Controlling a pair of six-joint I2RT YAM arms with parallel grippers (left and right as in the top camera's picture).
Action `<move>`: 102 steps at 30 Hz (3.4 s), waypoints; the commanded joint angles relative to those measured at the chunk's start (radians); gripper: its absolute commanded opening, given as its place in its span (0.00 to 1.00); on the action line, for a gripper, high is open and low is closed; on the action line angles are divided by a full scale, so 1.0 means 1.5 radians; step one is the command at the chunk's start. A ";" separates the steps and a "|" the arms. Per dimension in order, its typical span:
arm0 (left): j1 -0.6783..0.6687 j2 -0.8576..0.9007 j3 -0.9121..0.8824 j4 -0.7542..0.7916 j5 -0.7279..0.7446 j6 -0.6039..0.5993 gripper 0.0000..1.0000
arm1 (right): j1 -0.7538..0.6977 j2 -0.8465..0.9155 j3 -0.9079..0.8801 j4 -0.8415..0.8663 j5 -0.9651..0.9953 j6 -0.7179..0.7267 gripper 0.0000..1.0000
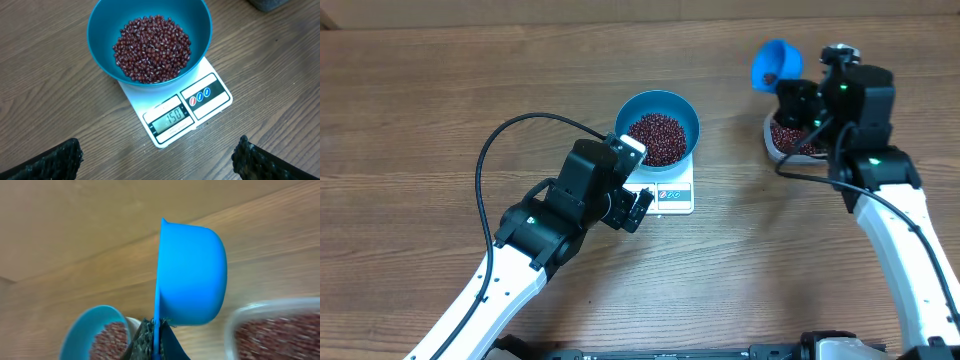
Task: Scoop item into bowl and weigh 150g on scale
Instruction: 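Carry the blue scoop with the right gripper back to the bean tub, then lower the scoop into the clear bean tub with the right gripper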
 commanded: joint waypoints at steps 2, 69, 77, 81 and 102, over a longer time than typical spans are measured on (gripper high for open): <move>0.003 0.002 -0.002 0.001 0.010 -0.008 1.00 | -0.028 -0.022 0.017 -0.038 0.002 -0.125 0.04; 0.003 0.002 -0.002 0.001 0.010 -0.008 1.00 | -0.031 0.030 0.014 -0.203 0.256 0.525 0.04; 0.003 0.002 -0.002 0.001 0.010 -0.008 0.99 | -0.031 0.110 0.014 -0.162 0.253 0.653 0.10; 0.003 0.002 -0.002 0.001 0.010 -0.008 1.00 | -0.031 0.130 0.014 -0.132 0.243 0.653 0.28; 0.003 0.002 -0.002 0.001 0.010 -0.008 1.00 | -0.031 0.002 0.014 -0.186 0.311 0.465 1.00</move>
